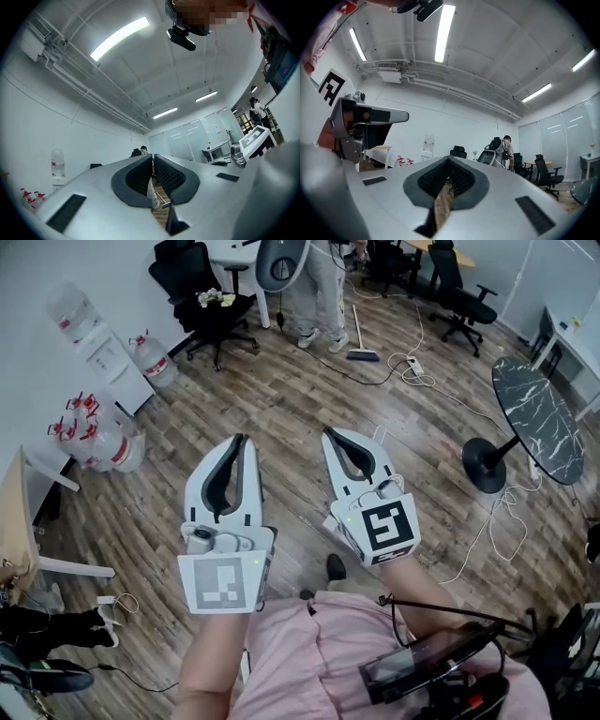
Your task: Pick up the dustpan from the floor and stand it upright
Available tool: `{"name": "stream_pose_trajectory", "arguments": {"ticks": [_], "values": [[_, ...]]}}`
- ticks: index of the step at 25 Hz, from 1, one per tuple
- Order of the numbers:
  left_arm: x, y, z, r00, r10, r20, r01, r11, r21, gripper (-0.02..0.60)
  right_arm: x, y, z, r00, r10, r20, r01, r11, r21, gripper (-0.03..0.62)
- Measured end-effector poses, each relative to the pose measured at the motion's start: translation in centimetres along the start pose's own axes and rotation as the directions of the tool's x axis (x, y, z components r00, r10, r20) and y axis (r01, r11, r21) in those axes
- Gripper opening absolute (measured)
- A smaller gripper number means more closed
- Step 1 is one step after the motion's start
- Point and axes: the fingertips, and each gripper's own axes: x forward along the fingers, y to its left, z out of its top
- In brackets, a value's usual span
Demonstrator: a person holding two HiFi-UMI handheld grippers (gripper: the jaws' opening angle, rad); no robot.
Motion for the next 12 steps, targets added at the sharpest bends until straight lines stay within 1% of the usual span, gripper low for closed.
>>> {"name": "stream_pose_trajectory", "arguments": {"ticks": [6, 12], "values": [[-1.0, 0.5, -0.3, 1.0, 0.014, 0.006, -0.014, 1.0, -0.01, 0.023, 0.0, 1.6, 0.2, 1.0, 0.027, 0.009, -0.027, 1.0, -0.012, 0.0], [-1.8, 1.0, -0.3, 1.0, 0.022, 0.007, -0.022, 0.999, -0.023, 0.023, -0.1, 2.3, 0.5, 1.0, 0.026, 0.001, -0.026, 1.0, -0.012, 0.0]]}}
